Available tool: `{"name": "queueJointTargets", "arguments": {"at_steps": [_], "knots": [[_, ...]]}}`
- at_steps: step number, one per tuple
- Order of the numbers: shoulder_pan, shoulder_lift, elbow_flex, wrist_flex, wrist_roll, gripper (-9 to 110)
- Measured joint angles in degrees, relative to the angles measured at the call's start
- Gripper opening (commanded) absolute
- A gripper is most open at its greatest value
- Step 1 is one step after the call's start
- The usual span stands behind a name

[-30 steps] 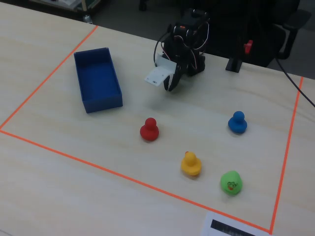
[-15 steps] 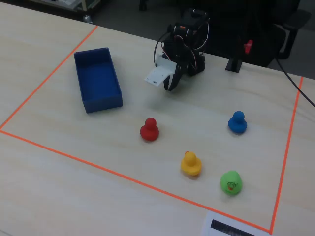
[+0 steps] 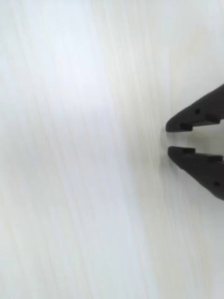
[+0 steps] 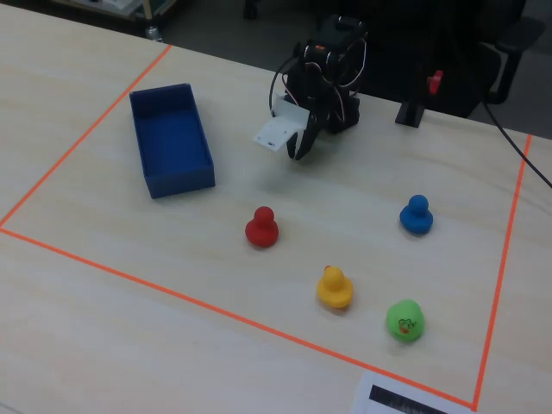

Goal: Grasp yellow duck and put it into box.

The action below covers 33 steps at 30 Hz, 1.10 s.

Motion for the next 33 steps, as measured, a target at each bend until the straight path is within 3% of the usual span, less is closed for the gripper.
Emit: {"name": "queueJointTargets", "arguments": {"at_steps": [7, 12, 14, 19, 25, 33], "knots": [[0.00, 0.00, 0.00, 0.00, -0.09, 1], [-0.09, -6.68, -2.72, -8.70, -0.44, 18], [0.09, -12.92, -8.88, -11.16, -0.53, 27], [-1.23, -29.27, -30.94, -10.90, 2.11, 35], [-4.39, -48.16, -51.50, -10.46, 6.68, 38], [-11.95, -71.81, -67.41, -10.72, 16.26, 38]]}}
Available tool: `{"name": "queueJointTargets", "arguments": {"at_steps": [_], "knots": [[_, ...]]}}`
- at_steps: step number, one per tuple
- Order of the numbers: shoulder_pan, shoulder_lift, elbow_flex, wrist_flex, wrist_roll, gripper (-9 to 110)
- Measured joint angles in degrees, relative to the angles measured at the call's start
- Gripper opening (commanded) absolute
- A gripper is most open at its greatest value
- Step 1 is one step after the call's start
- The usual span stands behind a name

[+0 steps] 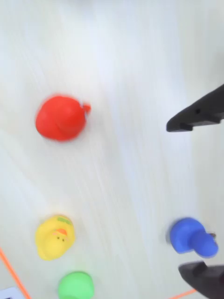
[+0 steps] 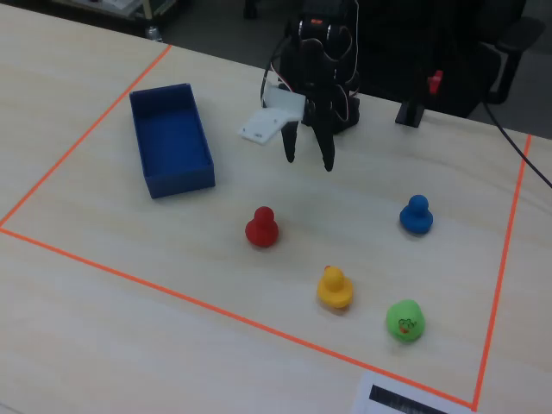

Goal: Grasp yellow duck and put it into box.

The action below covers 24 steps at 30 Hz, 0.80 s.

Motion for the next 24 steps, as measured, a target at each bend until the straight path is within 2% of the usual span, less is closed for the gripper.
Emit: {"name": "queueJointTargets", "arguments": {"at_steps": [10, 24], "knots": [[-6.59, -26.19, -23.47, 1.23, 5.62, 38], [-9.40, -49.83, -41.48, -2.37, 8.96, 39]]}}
